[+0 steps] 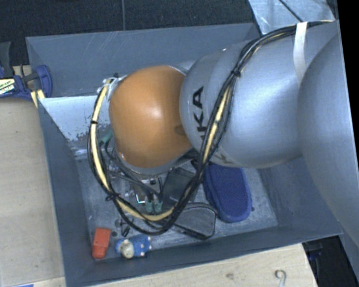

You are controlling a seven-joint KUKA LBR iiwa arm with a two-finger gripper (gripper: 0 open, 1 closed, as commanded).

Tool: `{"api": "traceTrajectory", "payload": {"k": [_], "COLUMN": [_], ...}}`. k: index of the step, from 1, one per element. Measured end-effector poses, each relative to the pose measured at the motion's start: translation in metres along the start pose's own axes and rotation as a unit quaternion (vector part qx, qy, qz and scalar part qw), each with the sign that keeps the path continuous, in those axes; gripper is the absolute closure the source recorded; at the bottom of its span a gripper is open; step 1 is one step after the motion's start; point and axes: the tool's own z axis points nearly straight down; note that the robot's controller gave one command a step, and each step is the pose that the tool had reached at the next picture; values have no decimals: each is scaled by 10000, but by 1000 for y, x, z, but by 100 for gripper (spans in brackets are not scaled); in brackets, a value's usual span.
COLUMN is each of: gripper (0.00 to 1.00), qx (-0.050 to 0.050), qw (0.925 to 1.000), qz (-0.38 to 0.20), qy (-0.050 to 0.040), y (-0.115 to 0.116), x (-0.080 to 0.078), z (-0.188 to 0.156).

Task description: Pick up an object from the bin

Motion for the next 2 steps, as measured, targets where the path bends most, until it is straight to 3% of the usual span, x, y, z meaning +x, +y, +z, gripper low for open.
{"api": "traceTrajectory", "payload": {"k": [1, 2], "gripper": [0, 0], "qx": [-23, -12], "qw": [9981, 9983], "qz": [-620, -579], "qy": [-47, -35], "y": [-27, -2], "x": [16, 17], "z": [109, 119]}}
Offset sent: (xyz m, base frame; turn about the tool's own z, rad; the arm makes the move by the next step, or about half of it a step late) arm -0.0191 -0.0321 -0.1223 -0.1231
